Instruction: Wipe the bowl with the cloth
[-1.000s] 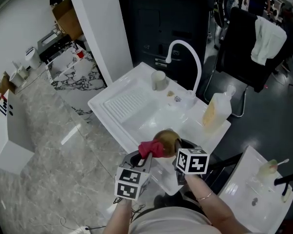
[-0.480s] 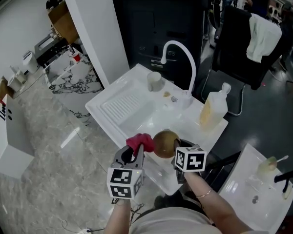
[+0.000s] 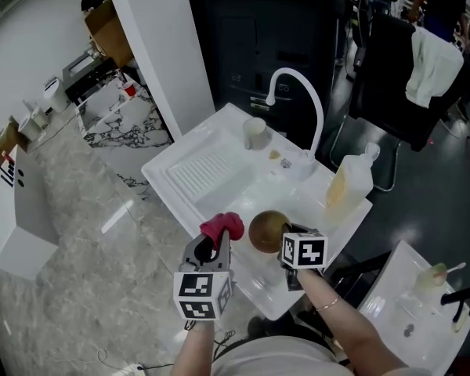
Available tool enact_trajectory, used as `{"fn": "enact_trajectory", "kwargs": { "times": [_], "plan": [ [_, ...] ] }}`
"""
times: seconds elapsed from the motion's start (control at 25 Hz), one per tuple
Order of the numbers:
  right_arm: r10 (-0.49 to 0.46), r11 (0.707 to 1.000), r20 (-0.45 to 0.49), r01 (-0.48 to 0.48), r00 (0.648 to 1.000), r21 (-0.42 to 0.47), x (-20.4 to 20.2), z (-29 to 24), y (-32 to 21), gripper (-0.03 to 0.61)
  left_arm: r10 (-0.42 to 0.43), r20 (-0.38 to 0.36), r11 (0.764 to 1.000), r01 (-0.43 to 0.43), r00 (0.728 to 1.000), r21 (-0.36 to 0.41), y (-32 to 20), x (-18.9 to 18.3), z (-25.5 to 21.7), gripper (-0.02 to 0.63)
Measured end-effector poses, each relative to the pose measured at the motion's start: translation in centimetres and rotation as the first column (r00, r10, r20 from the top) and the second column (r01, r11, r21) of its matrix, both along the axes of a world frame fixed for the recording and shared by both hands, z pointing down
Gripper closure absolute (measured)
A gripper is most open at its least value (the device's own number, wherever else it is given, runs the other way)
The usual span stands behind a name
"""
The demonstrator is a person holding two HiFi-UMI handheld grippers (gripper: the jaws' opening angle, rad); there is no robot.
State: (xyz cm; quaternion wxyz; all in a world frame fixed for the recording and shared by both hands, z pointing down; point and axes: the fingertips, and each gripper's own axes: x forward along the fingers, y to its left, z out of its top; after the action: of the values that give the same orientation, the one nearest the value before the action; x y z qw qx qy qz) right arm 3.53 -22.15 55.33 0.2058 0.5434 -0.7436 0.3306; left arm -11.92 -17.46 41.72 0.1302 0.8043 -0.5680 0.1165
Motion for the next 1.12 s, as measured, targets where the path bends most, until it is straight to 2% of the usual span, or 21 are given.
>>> {"fn": "enact_trajectory", "kwargs": {
  "times": [0.28,0.72,1.12],
  "plan": [
    [-0.051,0.998,-0.054,0.049,0.997,-0.039,-1.3,2.9,-3.3,0.561,-0.056,0.058,0.998,0.057,0.997,-0.014,-1.1,-1.5,0.8,0.566],
    [-0.155,0.983,-0.153,0.137,0.976,-0.121,-4.0,8.3,-7.2,0.563,-0.135,0.032,0.989,0.137,0.990,-0.052,-3.6,-3.7,2.3,0.567],
    [-0.209,0.963,-0.179,0.170,0.961,-0.211,-4.9,12.4,-8.2,0.563,-0.208,0.015,0.974,0.209,0.978,-0.089,-4.2,-5.7,3.0,0.566]
  ]
}}
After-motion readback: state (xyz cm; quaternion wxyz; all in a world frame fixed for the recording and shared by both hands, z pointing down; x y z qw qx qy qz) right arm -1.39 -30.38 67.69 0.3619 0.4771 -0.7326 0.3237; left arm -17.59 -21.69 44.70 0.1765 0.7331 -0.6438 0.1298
